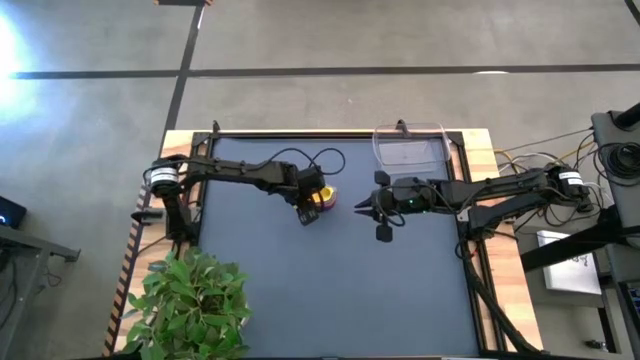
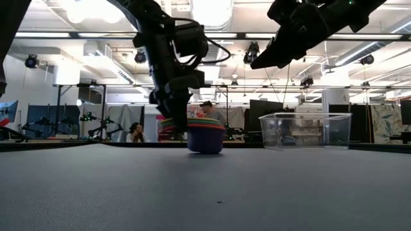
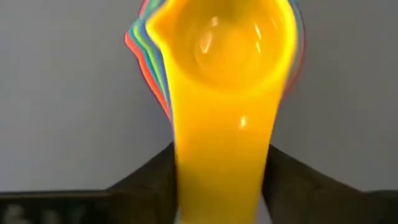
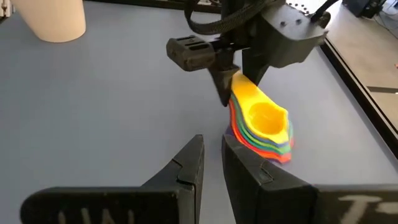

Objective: Nest measuring cups in basket
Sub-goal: Adjust the stacked measuring cups on the table

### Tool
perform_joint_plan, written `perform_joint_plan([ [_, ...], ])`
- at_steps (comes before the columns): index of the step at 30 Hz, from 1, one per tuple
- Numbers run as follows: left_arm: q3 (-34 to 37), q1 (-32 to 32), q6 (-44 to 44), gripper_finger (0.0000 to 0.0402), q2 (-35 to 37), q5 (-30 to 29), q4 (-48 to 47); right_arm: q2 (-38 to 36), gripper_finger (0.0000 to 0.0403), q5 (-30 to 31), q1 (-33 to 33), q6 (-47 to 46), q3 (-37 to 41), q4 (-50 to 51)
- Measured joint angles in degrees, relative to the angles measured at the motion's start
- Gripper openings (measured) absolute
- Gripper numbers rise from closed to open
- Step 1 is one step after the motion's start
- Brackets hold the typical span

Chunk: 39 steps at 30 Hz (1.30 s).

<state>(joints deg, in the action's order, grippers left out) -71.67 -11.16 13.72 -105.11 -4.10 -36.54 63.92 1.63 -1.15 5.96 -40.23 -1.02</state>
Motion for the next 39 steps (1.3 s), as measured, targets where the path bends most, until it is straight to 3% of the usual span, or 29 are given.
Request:
perform_joint_plan([
  [2, -1.25, -0.03, -0.94, 0.0136, -0.47, 0.03, -0.29, 0.00, 0.0047, 0.00, 0.00, 0.00, 0.00, 0.31],
  [19, -5.11, -0.17, -3.79, 0.0134, -8.66, 0.53, -3.37, 0.02, 0.0047, 0.01, 0.00, 0.70, 0.28, 0.77],
  [34, -12.90, -0.20, -5.33, 0.0133, -9.50, -1.40, -2.93, 0.02, 0.0047, 0.10, 0.00, 0.90, 0.28, 1.61],
  [39, -14.27, -0.20, -6.16, 0.0133, -9.43, -1.36, -2.86, 0.00, 0.0047, 6.40, 0.00, 1.09, 0.28, 2.89],
])
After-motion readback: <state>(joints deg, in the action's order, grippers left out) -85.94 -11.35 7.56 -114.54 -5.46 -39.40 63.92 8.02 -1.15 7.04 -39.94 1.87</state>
